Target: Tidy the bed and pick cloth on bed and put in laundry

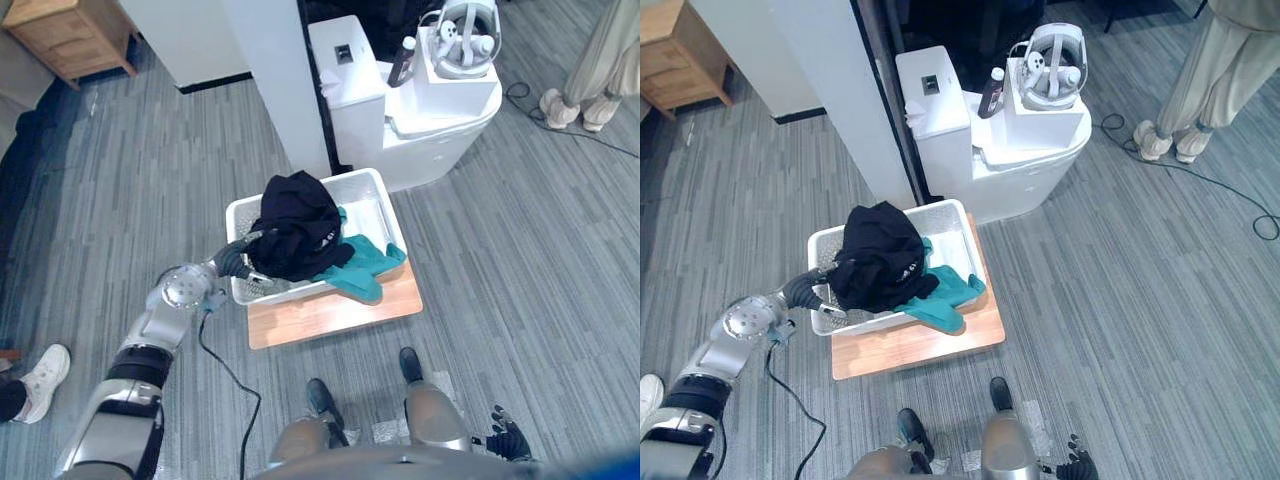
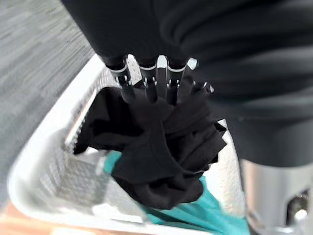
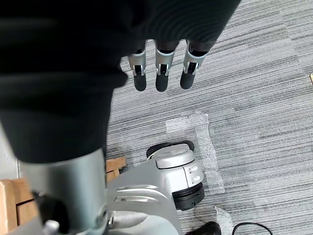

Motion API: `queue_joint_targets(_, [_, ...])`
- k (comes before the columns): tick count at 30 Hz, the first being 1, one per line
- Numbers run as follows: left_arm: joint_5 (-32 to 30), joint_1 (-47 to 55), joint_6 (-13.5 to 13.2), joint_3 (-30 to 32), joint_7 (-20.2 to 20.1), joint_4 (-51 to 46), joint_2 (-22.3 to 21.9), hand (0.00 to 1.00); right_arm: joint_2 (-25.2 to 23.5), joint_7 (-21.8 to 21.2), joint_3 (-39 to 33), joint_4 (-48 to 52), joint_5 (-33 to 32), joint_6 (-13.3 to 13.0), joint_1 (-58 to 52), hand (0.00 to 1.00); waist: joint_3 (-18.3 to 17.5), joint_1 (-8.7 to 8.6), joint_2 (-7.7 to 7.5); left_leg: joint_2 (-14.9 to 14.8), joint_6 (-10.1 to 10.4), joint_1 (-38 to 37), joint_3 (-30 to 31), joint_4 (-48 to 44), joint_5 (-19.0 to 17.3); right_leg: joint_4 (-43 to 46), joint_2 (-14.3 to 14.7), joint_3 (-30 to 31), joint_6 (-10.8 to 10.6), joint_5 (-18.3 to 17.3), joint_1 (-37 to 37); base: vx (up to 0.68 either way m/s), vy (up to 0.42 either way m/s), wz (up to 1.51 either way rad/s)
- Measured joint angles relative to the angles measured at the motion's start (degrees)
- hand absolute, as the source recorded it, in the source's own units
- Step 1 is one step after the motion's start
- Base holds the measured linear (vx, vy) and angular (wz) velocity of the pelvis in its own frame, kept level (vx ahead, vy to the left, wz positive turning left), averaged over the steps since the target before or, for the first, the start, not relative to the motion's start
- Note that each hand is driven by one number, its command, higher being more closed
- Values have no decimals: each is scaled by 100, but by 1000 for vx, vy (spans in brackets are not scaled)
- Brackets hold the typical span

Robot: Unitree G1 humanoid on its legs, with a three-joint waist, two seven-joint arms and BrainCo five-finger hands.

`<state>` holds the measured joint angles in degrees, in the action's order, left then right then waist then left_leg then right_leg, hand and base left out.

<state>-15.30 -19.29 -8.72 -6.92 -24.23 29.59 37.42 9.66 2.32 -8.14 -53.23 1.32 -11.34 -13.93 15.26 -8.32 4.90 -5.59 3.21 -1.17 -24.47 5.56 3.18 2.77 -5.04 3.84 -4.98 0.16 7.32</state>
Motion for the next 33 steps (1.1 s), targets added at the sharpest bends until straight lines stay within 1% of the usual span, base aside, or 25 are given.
queue_joint_targets(1, [2,-19,-60,-1,-87,-6,157,0,-2,0,-18,4,-1,0,1,0,6,-4,13,0,-3,8,11,0,9,-3,-2,-16,2,2,1,3,-7,12])
queue_joint_targets(3, [15,-14,-76,0,-148,-7,311,0,4,-1,-27,56,-12,-4,-33,0,-1,12,84,3,-4,5,25,0,11,-21,-7,-25,2,8,-20,5,-2,5])
queue_joint_targets(6, [118,28,-235,3,-482,-9,546,0,55,-52,-30,121,-38,-25,-102,0,-13,6,184,0,-2,4,100,2,26,-70,-15,-109,6,15,-90,9,-7,12])
queue_joint_targets(8, [347,190,-509,35,-776,-34,651,0,58,-52,-43,158,-52,-24,-152,0,-33,15,218,-24,13,-7,161,4,38,-101,-3,-176,9,15,-152,10,-18,15])
queue_joint_targets(11, [383,588,-689,37,-1138,-131,654,0,79,-52,-48,157,-51,-20,-175,0,-52,44,248,-32,15,-20,183,7,39,-162,-3,-223,22,25,-206,6,-7,4])
queue_joint_targets(13, [458,904,-678,37,-1312,-126,632,0,81,-52,-49,157,-48,-13,-188,0,-53,68,248,-36,17,-23,201,8,40,-205,-2,-239,29,35,-237,4,-3,3])
queue_joint_targets(15, [453,1196,-551,37,-1301,-73,532,0,80,-52,-49,152,-38,2,-221,0,-55,128,248,-43,19,-58,255,11,40,-255,-3,-298,33,38,-335,18,-8,13])
queue_joint_targets(16, [453,1283,-463,57,-1215,3,472,0,81,-52,-48,138,-14,11,-232,0,-61,155,248,-47,20,-82,285,15,39,-287,-2,-331,35,38,-395,17,-9,19])
queue_joint_targets(17, [468,1444,-270,272,-952,262,284,0,116,-52,-44,89,9,21,-235,0,-127,190,248,-52,25,-83,301,29,36,-304,0,-362,40,35,-426,15,-6,17])
queue_joint_targets(18, [515,1511,-158,466,-799,465,164,0,140,-52,-14,63,13,26,-253,0,-163,213,241,-55,28,-82,308,30,34,-321,0,-382,41,34,-442,23,-5,12])
queue_joint_targets(19, [672,1596,-15,759,-642,720,18,0,144,6,-16,14,19,69,-265,0,-208,259,233,-58,35,-88,310,32,28,-365,0,-399,44,38,-473,20,-2,3])
queue_joint_targets(20, [840,1640,78,964,-574,871,-88,0,142,77,-16,-50,30,127,-209,0,-242,301,237,-59,39,-88,309,32,26,-393,0,-399,54,52,-485,22,0,6])
queue_joint_targets(21, [1376,1734,305,1299,-408,1090,-280,0,177,136,-22,-67,135,168,-175,0,-289,336,253,-55,39,-90,330,32,26,-419,-5,-415,55,53,-522,16,1,10])
queue_joint_targets(22, [1607,1822,397,1564,-378,1236,-405,0,189,135,-18,-68,190,166,-176,0,-300,337,249,-56,42,-120,352,33,24,-438,-6,-437,55,53,-574,29,2,13])
queue_joint_targets(23, [1898,1908,566,1909,-198,1439,-592,0,180,138,-17,-82,234,181,-180,0,-332,356,228,-68,63,-183,362,35,9,-450,2,-448,59,50,-642,31,-2,3])
queue_joint_targets(24, [2081,2029,721,2285,43,1695,-829,0,163,153,-16,-132,234,189,-195,0,-439,411,206,-85,92,-217,354,36,-15,-481,15,-459,63,47,-681,44,-7,-5])
queue_joint_targets(26, [2162,2245,848,2616,294,2000,-1181,0,146,178,-14,-206,235,221,-209,0,-537,484,168,-116,123,-272,317,36,-38,-497,41,-457,78,35,-737,48,-14,-4])
queue_joint_targets(27, [2176,2363,854,2734,368,2129,-1339,0,122,178,-15,-233,237,222,-208,0,-557,498,142,-132,136,-303,308,36,-49,-511,52,-465,88,28,-781,39,-18,-1])
queue_joint_targets(29, [2323,2717,908,3001,620,2441,-1803,0,46,178,-42,-288,273,229,-220,0,-642,570,68,-176,172,-384,279,36,-75,-548,90,-465,109,12,-873,16,-12,-1])
queue_joint_targets(31, [2445,3018,959,3232,960,2666,-2267,0,-14,151,-88,-292,417,241,-291,0,-771,630,1,-210,199,-431,262,37,-104,-587,106,-480,125,-12,-945,36,-18,1])
queue_joint_targets(33, [2470,3239,967,3451,1135,2848,-2639,0,-28,88,-94,-293,465,298,-316,0,-834,647,-28,-230,216,-520,253,38,-142,-582,107,-490,117,-63,-1030,36,-4,1])
